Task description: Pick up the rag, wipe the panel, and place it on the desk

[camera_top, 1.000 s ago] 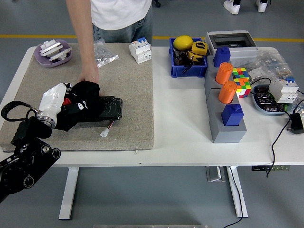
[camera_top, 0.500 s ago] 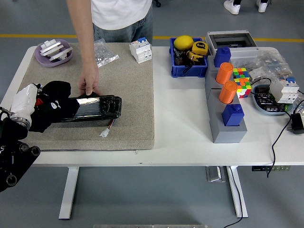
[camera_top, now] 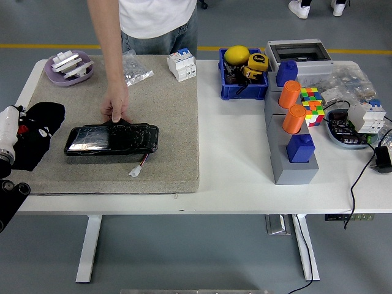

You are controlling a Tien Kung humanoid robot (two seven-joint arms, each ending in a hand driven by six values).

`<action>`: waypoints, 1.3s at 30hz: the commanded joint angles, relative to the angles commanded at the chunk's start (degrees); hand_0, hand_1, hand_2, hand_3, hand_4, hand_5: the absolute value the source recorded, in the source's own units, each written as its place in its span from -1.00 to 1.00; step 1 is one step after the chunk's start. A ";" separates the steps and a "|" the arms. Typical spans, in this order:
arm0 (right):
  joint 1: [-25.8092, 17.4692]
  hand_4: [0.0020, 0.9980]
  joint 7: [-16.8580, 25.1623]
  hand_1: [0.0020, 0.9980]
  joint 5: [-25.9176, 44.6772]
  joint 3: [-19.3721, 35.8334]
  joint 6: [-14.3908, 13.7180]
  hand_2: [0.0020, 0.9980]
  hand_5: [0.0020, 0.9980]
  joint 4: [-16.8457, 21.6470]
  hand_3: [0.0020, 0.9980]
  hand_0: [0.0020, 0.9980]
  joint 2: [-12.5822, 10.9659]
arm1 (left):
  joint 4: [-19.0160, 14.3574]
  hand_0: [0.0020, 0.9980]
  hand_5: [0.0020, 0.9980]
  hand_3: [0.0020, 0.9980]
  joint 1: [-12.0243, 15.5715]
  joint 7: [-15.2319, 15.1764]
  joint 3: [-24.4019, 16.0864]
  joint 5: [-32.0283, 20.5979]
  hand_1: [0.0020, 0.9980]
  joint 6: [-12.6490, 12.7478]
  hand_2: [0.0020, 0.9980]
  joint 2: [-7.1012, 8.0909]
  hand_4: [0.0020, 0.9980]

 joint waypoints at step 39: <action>0.30 1.00 -0.20 0.38 -0.06 1.00 -0.03 0.42 0.05 -0.23 0.36 0.54 0.08 | -2.74 0.40 -0.63 0.46 0.69 0.54 -0.87 1.75 0.55 -15.51 0.51 5.06 1.00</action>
